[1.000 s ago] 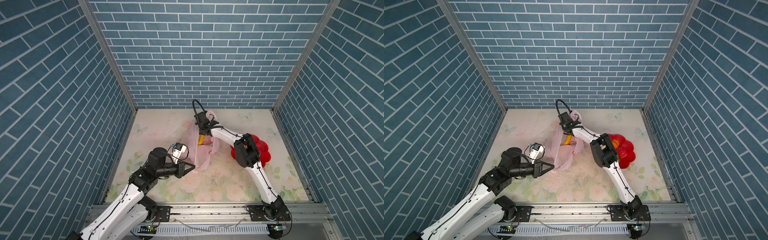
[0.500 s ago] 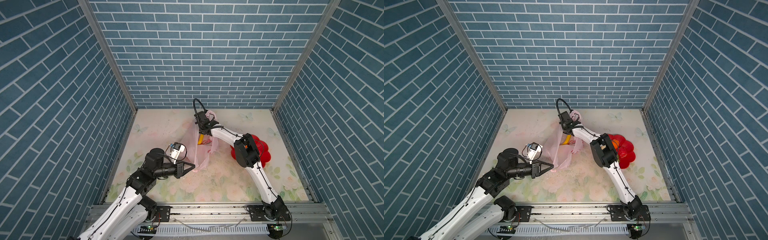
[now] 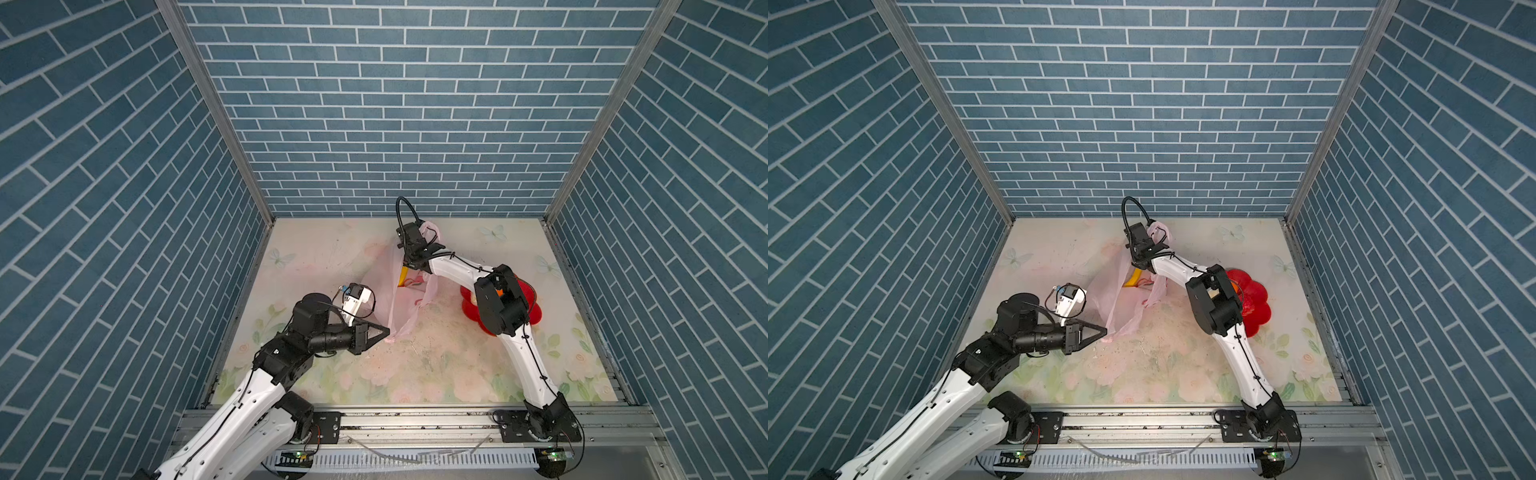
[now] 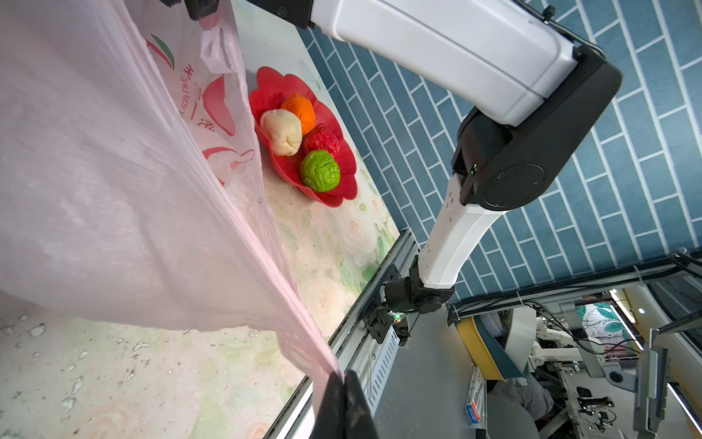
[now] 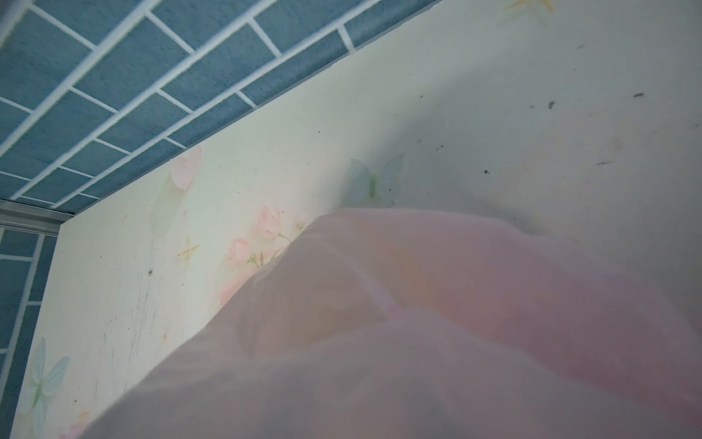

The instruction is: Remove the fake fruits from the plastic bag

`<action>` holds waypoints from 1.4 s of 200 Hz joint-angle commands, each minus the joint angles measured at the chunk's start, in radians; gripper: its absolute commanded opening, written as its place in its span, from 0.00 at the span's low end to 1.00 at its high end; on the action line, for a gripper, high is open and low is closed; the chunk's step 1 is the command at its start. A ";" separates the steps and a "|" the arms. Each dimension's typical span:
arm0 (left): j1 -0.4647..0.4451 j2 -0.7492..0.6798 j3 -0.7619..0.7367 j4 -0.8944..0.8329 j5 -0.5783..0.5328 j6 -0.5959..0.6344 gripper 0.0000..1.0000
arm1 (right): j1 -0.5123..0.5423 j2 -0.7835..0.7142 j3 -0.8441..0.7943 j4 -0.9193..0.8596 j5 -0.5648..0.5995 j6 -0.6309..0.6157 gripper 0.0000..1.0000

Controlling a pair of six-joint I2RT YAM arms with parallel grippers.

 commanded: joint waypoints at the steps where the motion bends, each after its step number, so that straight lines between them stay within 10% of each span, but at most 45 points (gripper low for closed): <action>1: -0.011 0.011 0.049 -0.075 -0.016 0.067 0.05 | -0.030 -0.050 -0.059 0.018 0.010 0.027 0.37; 147: -0.011 -0.115 0.087 -0.210 0.094 0.067 0.06 | -0.069 -0.123 -0.199 0.131 0.035 0.077 0.72; 280: -0.011 -0.052 0.015 -0.096 0.088 0.032 0.05 | -0.074 -0.059 -0.128 0.069 -0.019 0.113 0.73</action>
